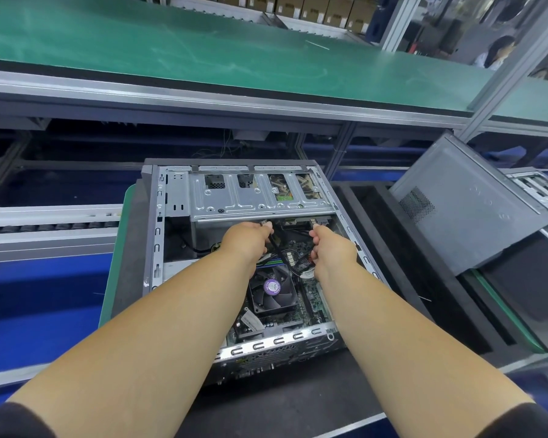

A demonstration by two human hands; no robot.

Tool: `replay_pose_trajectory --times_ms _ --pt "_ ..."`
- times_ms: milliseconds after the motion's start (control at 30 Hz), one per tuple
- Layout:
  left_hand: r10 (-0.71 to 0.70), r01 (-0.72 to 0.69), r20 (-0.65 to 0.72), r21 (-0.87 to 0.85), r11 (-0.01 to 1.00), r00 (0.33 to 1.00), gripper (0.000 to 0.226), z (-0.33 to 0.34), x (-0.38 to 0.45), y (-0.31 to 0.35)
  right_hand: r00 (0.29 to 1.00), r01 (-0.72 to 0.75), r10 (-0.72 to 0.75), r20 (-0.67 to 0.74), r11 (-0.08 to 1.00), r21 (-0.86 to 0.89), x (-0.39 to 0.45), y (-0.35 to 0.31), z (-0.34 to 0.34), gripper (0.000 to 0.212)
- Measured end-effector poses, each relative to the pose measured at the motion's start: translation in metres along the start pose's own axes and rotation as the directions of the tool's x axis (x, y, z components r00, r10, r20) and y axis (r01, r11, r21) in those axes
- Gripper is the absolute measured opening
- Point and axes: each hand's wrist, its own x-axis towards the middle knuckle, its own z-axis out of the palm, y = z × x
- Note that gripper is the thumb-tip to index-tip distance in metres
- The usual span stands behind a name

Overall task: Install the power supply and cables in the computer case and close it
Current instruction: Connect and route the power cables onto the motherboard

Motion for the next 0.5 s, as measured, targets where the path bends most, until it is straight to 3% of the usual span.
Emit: replay_pose_trajectory --times_ms 333,500 --pt "0.006 -0.006 -0.006 0.015 1.000 1.000 0.021 -0.0022 -0.0038 0.0015 0.997 -0.010 0.006 0.073 0.999 0.053 0.0000 -0.0005 -0.0042 0.021" --pt "0.101 -0.110 0.085 0.103 0.989 0.991 0.019 -0.0010 -0.0080 0.0016 0.994 0.035 -0.024 0.110 0.995 -0.094 -0.0013 0.0002 -0.0036 0.027"
